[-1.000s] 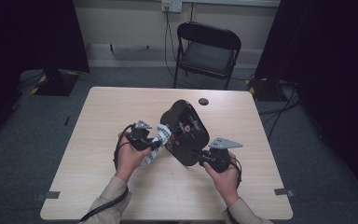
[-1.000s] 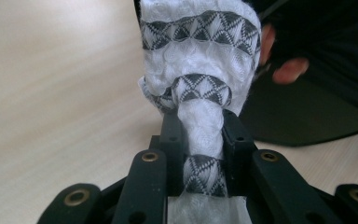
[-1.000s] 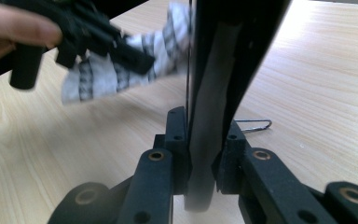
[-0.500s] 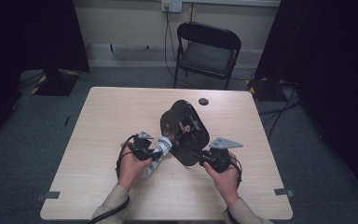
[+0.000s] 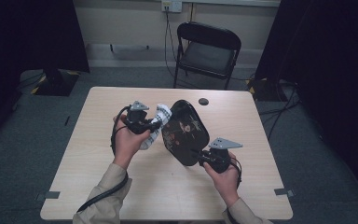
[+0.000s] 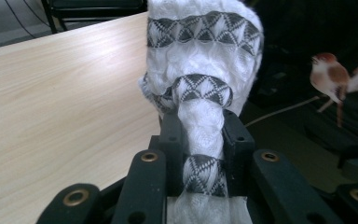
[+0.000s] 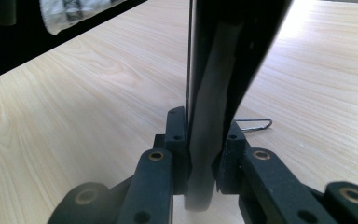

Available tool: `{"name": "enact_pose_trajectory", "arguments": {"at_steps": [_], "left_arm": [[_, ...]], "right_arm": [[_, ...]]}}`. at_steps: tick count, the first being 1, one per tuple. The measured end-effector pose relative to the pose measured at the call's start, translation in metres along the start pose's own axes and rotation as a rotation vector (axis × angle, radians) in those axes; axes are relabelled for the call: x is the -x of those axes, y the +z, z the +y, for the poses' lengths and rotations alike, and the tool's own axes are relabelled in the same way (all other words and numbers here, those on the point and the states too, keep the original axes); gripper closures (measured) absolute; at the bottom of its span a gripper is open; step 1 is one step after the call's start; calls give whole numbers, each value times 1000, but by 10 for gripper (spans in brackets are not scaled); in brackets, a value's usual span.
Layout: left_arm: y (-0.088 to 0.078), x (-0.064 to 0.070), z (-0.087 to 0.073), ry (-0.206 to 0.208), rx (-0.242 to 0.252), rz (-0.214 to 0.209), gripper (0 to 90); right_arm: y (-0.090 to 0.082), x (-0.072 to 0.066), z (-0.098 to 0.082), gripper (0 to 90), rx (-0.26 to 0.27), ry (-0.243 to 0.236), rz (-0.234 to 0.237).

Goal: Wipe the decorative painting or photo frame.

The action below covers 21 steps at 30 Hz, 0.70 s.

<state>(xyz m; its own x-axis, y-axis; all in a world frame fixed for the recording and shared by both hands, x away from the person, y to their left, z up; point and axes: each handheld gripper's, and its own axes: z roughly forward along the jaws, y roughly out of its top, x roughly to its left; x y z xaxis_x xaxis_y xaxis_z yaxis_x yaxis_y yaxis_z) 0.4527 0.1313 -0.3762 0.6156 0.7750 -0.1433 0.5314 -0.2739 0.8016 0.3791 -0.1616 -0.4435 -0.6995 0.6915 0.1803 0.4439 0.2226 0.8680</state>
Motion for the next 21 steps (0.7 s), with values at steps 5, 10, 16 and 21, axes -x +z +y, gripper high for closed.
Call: {"name": "enact_pose_trajectory", "arguments": {"at_steps": [5, 10, 16, 21], "left_arm": [[13, -1, -15, -20, -32, -11, 742], [29, 1, -42, -31, -93, -18, 743], [51, 6, -79, -53, -171, -48, 746], [57, 7, -95, -70, -190, -54, 746]], "right_arm": [[-1, 2, 0, 786, 0, 0, 0], [-1, 2, 0, 786, -1, -1, 0], [-1, 2, 0, 785, -2, -2, -1], [-1, 2, 0, 785, -1, 0, -1]]}}
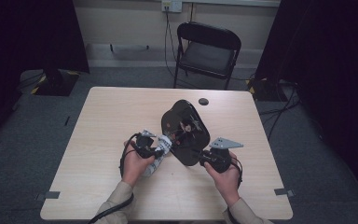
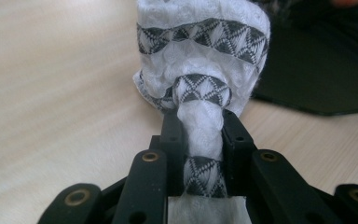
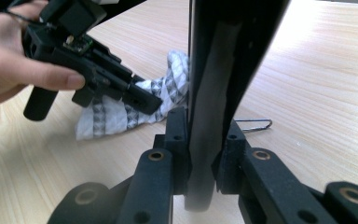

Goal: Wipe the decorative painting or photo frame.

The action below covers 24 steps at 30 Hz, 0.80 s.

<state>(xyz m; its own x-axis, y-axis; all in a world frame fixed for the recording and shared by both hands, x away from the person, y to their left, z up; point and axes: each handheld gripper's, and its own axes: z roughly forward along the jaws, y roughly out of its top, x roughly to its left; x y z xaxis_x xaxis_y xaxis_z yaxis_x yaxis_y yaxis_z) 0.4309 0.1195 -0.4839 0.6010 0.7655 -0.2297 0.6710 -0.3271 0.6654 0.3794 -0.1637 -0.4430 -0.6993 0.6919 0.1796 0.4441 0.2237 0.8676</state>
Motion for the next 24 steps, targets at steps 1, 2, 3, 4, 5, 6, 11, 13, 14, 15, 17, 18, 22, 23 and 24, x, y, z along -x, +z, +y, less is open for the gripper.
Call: {"name": "enact_pose_trajectory", "arguments": {"at_steps": [1, 2, 3, 4, 5, 6, 11, 13, 14, 15, 17, 18, 22, 23, 24], "left_arm": [[-1, 0, -1, 2, -6, -1, 746], [-2, 1, -1, 5, -9, -1, 746], [-3, 2, 0, 5, -13, 1, 746], [-6, 2, 1, -4, -9, 1, 746], [-9, 2, 3, -3, -10, -2, 746], [-14, 2, 6, -4, -6, -6, 746], [-46, 6, 34, 18, 75, -5, 744], [-63, 9, 51, 36, 114, -2, 744], [-69, 10, 57, 42, 124, -6, 744], [-76, 13, 65, 45, 146, -11, 744], [-89, 18, 79, 65, 170, -13, 744], [-94, 21, 86, 78, 181, -13, 744], [-107, 32, 108, 109, 230, -23, 743], [-107, 34, 113, 113, 238, -28, 742], [-107, 36, 117, 117, 234, -22, 742]], "right_arm": [[0, 0, 0, 785, 1, 0, 0], [0, 0, 0, 785, 2, 1, 0], [0, 0, 0, 785, 3, 2, -1], [0, 0, -1, 785, 3, 2, -1], [0, 0, -1, 785, 3, 2, -2], [0, 0, -1, 785, 3, 3, -4], [0, 0, -1, 785, 4, 4, -7], [0, 0, -1, 785, 4, 4, -8], [0, 0, -1, 785, 4, 5, -7], [0, 0, -1, 785, 4, 5, -7], [0, 0, -1, 785, 3, 7, -11], [0, -1, -1, 785, 2, 7, -13], [0, -1, -1, 786, 5, 4, -11], [0, -1, -1, 786, 5, 3, -10], [0, -1, -1, 786, 3, 3, -11]]}}
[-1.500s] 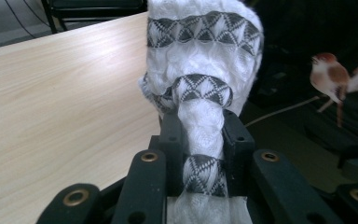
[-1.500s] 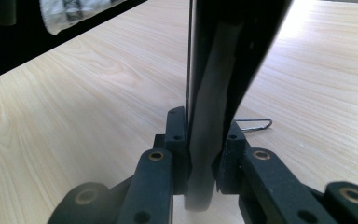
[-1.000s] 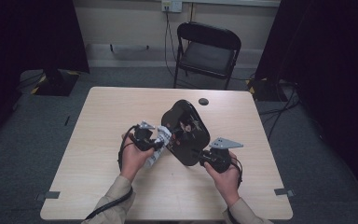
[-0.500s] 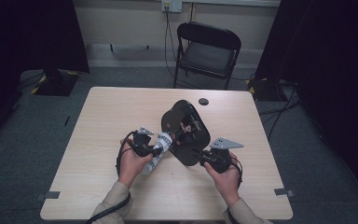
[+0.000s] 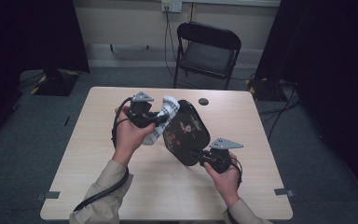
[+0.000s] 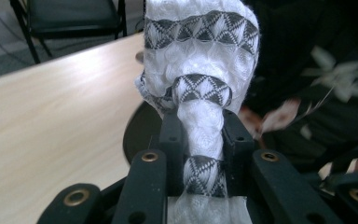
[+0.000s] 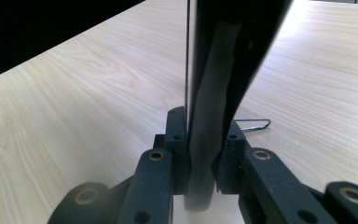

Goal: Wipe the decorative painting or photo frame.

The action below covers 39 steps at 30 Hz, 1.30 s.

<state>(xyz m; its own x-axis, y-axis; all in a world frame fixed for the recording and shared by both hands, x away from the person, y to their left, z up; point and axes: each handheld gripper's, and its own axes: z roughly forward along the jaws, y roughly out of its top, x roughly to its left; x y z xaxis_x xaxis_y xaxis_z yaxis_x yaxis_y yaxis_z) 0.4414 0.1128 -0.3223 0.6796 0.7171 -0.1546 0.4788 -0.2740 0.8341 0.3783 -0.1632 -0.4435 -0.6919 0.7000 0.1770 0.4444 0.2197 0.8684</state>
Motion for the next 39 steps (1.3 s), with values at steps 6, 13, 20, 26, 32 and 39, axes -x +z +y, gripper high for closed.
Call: {"name": "enact_pose_trajectory", "arguments": {"at_steps": [6, 13, 20, 26, 32, 39], "left_arm": [[13, -3, -5, -1, -41, 17, 743], [20, -8, -24, -17, -63, 19, 744], [33, -8, -51, -27, -102, 10, 744], [45, -9, -77, -45, -139, 2, 744], [57, -10, -101, -56, -179, 3, 744], [68, -8, -123, -73, -208, 0, 744]], "right_arm": [[0, 0, 0, 786, -4, 0, 2], [0, 0, -1, 786, -7, -4, 1], [0, -1, 0, 785, -8, -5, -2], [0, -1, 0, 786, -8, -6, -2], [0, -1, 0, 786, -8, -7, -3], [0, -1, 0, 785, -6, -6, -4]]}}
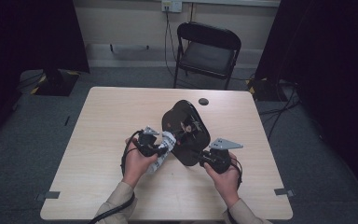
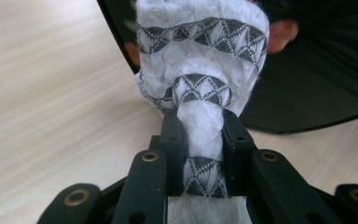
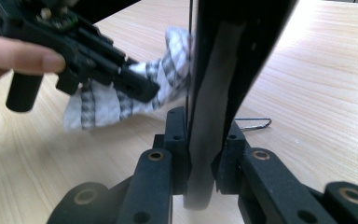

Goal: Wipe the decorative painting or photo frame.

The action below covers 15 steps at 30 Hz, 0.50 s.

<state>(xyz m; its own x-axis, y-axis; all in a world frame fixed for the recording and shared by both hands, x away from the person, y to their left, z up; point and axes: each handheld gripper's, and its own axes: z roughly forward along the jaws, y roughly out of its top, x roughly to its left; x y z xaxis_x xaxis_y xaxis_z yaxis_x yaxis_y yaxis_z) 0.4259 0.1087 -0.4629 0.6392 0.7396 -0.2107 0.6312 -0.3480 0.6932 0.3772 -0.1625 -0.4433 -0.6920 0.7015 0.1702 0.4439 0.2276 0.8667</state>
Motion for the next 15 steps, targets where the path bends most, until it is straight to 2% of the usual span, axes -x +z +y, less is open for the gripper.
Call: {"name": "enact_pose_trajectory", "arguments": {"at_steps": [8, 15], "left_arm": [[13, 1, -15, -4, -49, -2, 744], [5, 0, -12, -15, -51, -6, 744]], "right_arm": [[0, 0, 0, 785, 3, 3, 0], [0, 0, 0, 785, 6, 5, 1]]}}
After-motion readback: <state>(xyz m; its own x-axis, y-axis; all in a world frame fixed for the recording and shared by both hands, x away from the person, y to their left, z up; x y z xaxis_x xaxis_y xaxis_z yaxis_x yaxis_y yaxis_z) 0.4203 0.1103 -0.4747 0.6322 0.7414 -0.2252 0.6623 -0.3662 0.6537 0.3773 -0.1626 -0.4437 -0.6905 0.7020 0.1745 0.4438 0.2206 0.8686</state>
